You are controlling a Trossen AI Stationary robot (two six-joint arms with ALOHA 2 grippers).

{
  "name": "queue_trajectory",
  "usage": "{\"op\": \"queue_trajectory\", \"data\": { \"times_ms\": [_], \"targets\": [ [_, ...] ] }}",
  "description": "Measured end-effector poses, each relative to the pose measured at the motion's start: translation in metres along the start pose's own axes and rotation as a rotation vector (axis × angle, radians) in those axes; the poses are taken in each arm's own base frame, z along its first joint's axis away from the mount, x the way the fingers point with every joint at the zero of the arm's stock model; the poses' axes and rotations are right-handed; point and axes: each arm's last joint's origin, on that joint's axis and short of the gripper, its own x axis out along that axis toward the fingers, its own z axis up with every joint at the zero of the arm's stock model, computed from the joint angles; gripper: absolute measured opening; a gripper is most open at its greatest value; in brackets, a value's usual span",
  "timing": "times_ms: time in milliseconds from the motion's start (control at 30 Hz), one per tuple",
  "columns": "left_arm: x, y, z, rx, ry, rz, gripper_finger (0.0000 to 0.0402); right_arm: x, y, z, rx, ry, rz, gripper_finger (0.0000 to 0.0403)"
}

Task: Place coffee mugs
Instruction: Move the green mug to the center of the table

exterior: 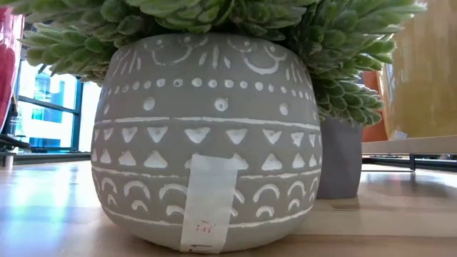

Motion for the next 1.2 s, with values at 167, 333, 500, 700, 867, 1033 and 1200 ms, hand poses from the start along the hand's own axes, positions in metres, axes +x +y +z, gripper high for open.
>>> {"op": "queue_trajectory", "data": {
  "times_ms": [167,333,500,700,867,1033,1200],
  "targets": [
    [-0.001,-0.005,0.010,0.075,0.020,-0.004,0.0135,-0.008,-0.041,0.026,0.036,-0.093,-0.043,0.0094],
    [-0.001,-0.006,0.014,0.126,0.037,0.000,0.0135,-0.009,-0.074,0.040,0.040,-0.087,-0.056,0.0094],
    [-0.002,-0.004,0.012,0.140,0.054,0.012,0.0135,0.002,-0.110,0.014,0.102,0.006,-0.086,0.0094],
    [-0.002,-0.004,0.012,0.148,0.054,0.013,0.0135,0.011,-0.142,-0.047,0.212,0.176,-0.093,0.0094],
    [-0.002,-0.004,0.013,0.149,0.051,0.013,0.0135,0.010,-0.158,-0.079,0.221,0.345,-0.053,0.0094],
    [-0.001,-0.003,0.012,0.111,0.047,0.040,0.0136,0.005,-0.170,-0.091,0.200,0.522,0.035,0.0094],
    [0.007,0.000,0.007,0.041,0.078,0.086,0.0136,0.003,-0.181,-0.099,0.240,0.647,0.071,0.0094]
  ]
}}
